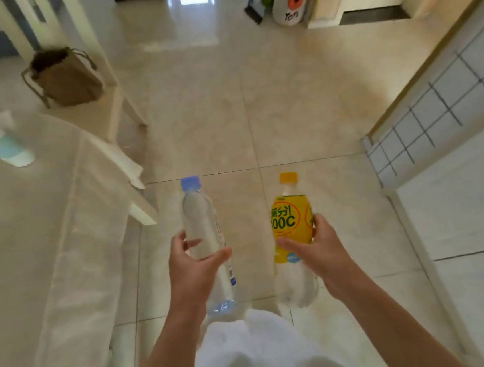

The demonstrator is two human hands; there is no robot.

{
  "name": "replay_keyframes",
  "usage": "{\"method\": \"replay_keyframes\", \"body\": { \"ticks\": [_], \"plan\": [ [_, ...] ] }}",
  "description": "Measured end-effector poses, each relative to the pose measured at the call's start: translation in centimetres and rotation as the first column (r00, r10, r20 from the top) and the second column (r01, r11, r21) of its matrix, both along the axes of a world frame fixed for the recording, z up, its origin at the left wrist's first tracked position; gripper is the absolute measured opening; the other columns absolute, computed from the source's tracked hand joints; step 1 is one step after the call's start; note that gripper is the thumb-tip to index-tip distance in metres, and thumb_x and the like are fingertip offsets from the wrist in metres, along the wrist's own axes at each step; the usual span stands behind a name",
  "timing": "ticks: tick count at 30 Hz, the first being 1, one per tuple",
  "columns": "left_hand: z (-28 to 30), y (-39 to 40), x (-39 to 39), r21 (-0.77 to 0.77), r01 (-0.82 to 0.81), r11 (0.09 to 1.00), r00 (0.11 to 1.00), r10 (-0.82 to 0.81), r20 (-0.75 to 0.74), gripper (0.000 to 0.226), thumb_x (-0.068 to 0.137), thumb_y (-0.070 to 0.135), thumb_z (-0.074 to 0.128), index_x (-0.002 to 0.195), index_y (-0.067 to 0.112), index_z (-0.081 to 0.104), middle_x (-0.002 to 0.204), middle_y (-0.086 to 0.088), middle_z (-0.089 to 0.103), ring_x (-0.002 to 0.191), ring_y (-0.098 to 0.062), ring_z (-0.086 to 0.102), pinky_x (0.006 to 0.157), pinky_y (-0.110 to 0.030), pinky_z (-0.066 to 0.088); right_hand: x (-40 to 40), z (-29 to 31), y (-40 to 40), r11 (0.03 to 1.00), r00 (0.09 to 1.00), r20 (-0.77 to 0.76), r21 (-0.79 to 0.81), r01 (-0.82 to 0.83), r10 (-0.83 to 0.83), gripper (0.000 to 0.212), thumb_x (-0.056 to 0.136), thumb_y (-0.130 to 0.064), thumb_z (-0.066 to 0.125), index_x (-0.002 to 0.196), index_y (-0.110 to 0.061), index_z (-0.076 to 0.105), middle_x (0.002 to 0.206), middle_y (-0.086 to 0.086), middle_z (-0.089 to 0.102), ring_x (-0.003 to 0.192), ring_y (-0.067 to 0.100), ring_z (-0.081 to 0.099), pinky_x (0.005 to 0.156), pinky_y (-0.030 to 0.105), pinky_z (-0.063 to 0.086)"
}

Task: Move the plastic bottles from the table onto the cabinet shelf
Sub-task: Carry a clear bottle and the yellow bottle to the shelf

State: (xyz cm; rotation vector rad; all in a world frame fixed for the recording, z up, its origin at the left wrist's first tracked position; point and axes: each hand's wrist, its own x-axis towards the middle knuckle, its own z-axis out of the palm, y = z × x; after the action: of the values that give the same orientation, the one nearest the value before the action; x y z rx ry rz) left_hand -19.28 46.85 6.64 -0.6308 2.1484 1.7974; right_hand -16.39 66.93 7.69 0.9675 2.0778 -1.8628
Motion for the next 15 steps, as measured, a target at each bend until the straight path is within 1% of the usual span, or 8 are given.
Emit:
{"method": "replay_keyframes", "body": {
  "ticks": [2, 3, 5, 7, 9, 12, 15],
  "plan": [
    [-0.1, 4.3, -0.6, -0.006, 0.09, 0.996, 0.996, -0.09, 0.016, 0.069, 0.066, 0.012, 0.086, 0.123, 0.024, 0.048, 0.116, 0.001, 0.059, 0.095, -0.017, 0.065, 0.074, -0.036, 0.055, 1.0, 0.0, 3.8, 0.997, 0.997, -0.009, 0.011, 0.081, -0.081, 0.051, 0.071, -0.015, 0.082, 0.107, -0.026, 0.048, 0.104, 0.001, 0.065, 0.093, 0.018, 0.067, 0.082, 0.038, 0.058],
    [-0.1, 6.1, -0.9, -0.004, 0.13, 0.992, 0.991, -0.129, 0.023, 0.071, 0.066, 0.012, 0.086, 0.125, 0.023, 0.048, 0.117, 0.001, 0.059, 0.095, -0.015, 0.064, 0.075, -0.036, 0.055, 1.4, 0.0, 5.4, 0.993, 0.993, -0.008, 0.017, 0.118, -0.118, 0.053, 0.071, -0.015, 0.082, 0.11, -0.025, 0.048, 0.105, 0.001, 0.065, 0.094, 0.019, 0.066, 0.083, 0.039, 0.057],
    [0.1, 9.8, -1.5, -0.01, 0.217, 0.976, 0.976, -0.216, 0.026, 0.073, 0.067, 0.013, 0.086, 0.128, 0.021, 0.046, 0.118, 0.002, 0.058, 0.091, -0.01, 0.062, 0.07, -0.031, 0.052, 2.2, 0.0, 8.4, 0.978, 0.978, -0.008, 0.017, 0.209, -0.209, 0.054, 0.071, -0.014, 0.082, 0.113, -0.023, 0.047, 0.106, 0.002, 0.064, 0.095, 0.018, 0.066, 0.079, 0.035, 0.057],
    [0.4, 13.0, -2.3, -0.017, 0.299, 0.954, 0.954, -0.299, 0.022, 0.072, 0.067, 0.012, 0.086, 0.126, 0.022, 0.045, 0.119, 0.002, 0.057, 0.087, -0.005, 0.061, 0.064, -0.026, 0.049, 2.7, 0.0, 11.0, 0.957, 0.957, -0.007, 0.017, 0.289, -0.289, 0.054, 0.072, -0.014, 0.081, 0.113, -0.022, 0.048, 0.105, 0.002, 0.064, 0.093, 0.017, 0.065, 0.071, 0.027, 0.053],
    [0.5, 16.1, -3.3, -0.026, 0.384, 0.923, 0.923, -0.383, 0.02, 0.072, 0.067, 0.01, 0.085, 0.125, 0.024, 0.046, 0.12, 0.001, 0.057, 0.082, -0.001, 0.062, 0.062, -0.025, 0.049, 3.1, -0.2, 13.3, 0.929, 0.929, -0.001, 0.021, 0.369, -0.37, 0.054, 0.072, -0.014, 0.081, 0.113, -0.021, 0.048, 0.104, 0.002, 0.064, 0.09, 0.015, 0.065, 0.066, 0.023, 0.05],
    [0.6, 19.8, -4.9, -0.034, 0.479, 0.877, 0.878, -0.478, 0.022, 0.072, 0.067, 0.008, 0.085, 0.124, 0.025, 0.046, 0.121, 0.0, 0.056, 0.078, 0.0, 0.062, 0.059, -0.024, 0.05, 3.4, -0.4, 15.7, 0.888, 0.889, 0.0, 0.028, 0.458, -0.458, 0.054, 0.071, -0.015, 0.082, 0.113, -0.021, 0.049, 0.102, 0.001, 0.065, 0.088, 0.013, 0.065, 0.065, 0.022, 0.05],
    [0.5, 23.2, -6.6, -0.039, 0.556, 0.83, 0.831, -0.556, 0.025, 0.069, 0.066, 0.009, 0.086, 0.12, 0.028, 0.047, 0.122, 0.0, 0.055, 0.079, -0.001, 0.062, 0.058, -0.025, 0.049, 3.2, -0.6, 17.6, 0.841, 0.841, 0.002, 0.029, 0.54, -0.54, 0.054, 0.071, -0.016, 0.082, 0.115, -0.019, 0.05, 0.103, 0.001, 0.065, 0.089, 0.015, 0.066, 0.068, 0.024, 0.05]
  ]
}}
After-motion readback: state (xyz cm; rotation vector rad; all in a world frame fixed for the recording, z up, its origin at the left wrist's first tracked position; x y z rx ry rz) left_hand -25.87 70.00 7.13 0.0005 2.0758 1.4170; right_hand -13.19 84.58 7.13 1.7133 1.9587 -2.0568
